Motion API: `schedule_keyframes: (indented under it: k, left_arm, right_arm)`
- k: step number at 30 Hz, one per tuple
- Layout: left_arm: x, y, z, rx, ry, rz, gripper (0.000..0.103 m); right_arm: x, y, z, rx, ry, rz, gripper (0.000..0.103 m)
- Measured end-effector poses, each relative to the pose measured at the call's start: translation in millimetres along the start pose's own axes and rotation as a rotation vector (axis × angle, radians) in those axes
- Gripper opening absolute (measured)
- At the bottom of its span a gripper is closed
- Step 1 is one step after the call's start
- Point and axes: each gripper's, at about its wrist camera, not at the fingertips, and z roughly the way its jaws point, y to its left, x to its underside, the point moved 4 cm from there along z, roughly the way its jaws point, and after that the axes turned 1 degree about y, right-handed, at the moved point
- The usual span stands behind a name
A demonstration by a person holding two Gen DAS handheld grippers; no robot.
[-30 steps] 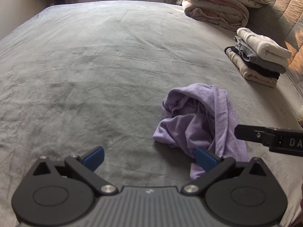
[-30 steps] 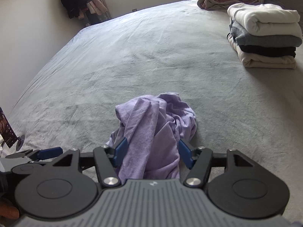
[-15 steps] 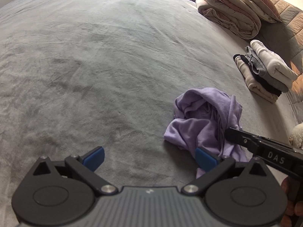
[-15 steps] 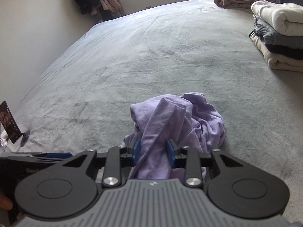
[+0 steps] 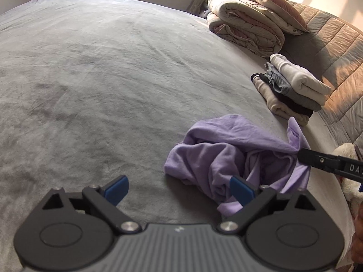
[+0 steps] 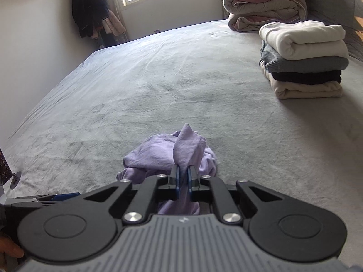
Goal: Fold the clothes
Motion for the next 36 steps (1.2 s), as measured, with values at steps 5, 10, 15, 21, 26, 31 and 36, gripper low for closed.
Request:
schedule_keyframes:
  k: [5, 10, 15, 21, 26, 31, 36]
  left_arm:
    - [-5, -7, 6, 0.036, -0.007, -0.026, 0.087]
    - [-10, -15, 17, 0.054, -0.007, -0.038, 0.076]
    - [-12, -22, 30, 0.066, -0.018, -0.048, 0.055]
    - [-7, -32, 43, 0.063, -0.017, -0.024, 0.011]
    - [-3, -47, 28, 0.093, -0.042, 0.036, 0.003]
    - [5, -63, 6, 0.158, -0.068, 0.099, 0.002]
    - [23, -82, -10, 0.229, -0.039, 0.187, 0.002]
  right_arm:
    - [-1, -23, -16, 0.062, -0.037, 0.013, 0.009]
    - [6, -40, -19, 0.091, -0.015, 0.028, 0.009]
    - [13, -51, -19, 0.098, 0.021, 0.025, 0.010]
    - [19, -55, -15, 0.043, 0.065, 0.035, 0.025]
    - [17, -41, -19, 0.019, 0.038, -0.007, 0.055]
    - [14, -28, -12, 0.002, 0.043, -0.046, 0.055]
    - [10, -17, -3, -0.014, 0.047, -0.062, 0.055]
